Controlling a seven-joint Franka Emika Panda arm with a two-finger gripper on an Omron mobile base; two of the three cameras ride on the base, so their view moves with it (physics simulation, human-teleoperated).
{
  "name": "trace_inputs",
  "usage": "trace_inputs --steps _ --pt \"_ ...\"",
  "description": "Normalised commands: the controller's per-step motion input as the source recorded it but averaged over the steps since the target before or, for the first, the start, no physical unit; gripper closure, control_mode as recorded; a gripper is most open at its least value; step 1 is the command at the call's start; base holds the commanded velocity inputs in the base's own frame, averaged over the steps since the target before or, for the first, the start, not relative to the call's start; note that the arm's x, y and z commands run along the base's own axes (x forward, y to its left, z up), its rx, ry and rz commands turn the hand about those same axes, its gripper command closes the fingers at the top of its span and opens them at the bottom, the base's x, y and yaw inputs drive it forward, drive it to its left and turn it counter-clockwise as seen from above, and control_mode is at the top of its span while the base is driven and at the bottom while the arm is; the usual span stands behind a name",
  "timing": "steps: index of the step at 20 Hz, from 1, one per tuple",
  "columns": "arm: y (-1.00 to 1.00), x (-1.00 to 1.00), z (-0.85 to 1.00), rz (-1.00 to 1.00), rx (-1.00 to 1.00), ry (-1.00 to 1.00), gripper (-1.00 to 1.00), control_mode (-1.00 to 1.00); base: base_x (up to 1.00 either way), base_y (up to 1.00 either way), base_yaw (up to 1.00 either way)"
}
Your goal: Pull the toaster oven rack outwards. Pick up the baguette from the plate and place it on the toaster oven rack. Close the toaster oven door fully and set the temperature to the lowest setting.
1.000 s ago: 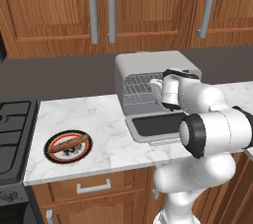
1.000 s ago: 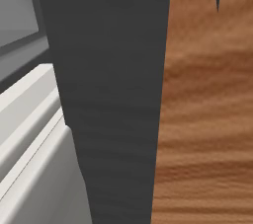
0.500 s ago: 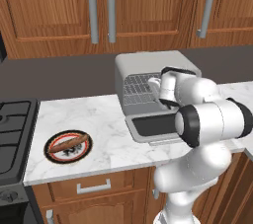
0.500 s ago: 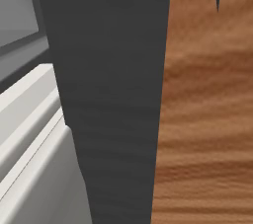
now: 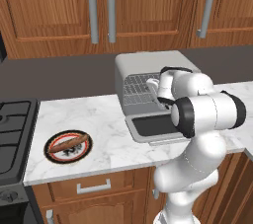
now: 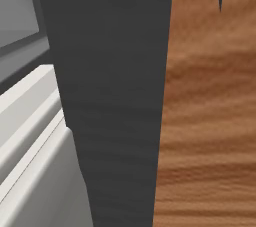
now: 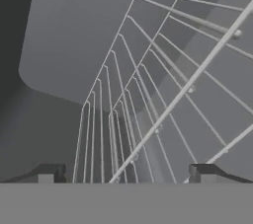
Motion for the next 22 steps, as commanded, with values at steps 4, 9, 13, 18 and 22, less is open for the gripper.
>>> trace_inputs --steps 4,9,13,18,22 --pt "0.0 0.16 -0.16 0.0 0.0 0.0 -1.0 -1.0 0.0 0.0 0.0" --pt "0.0 0.22 -0.04 0.0 0.0 0.0 -1.0 -1.0 0.0 0.0 0.0" --pt "0.0 0.24 -0.06 0.0 0.0 0.0 -1.0 -1.0 0.0 0.0 0.0" --pt "0.0 0.23 -0.04 0.0 0.0 0.0 -1.0 -1.0 0.0 0.0 0.0" --pt "0.0 0.2 -0.11 0.0 0.0 0.0 -1.0 -1.0 0.0 0.0 0.0"
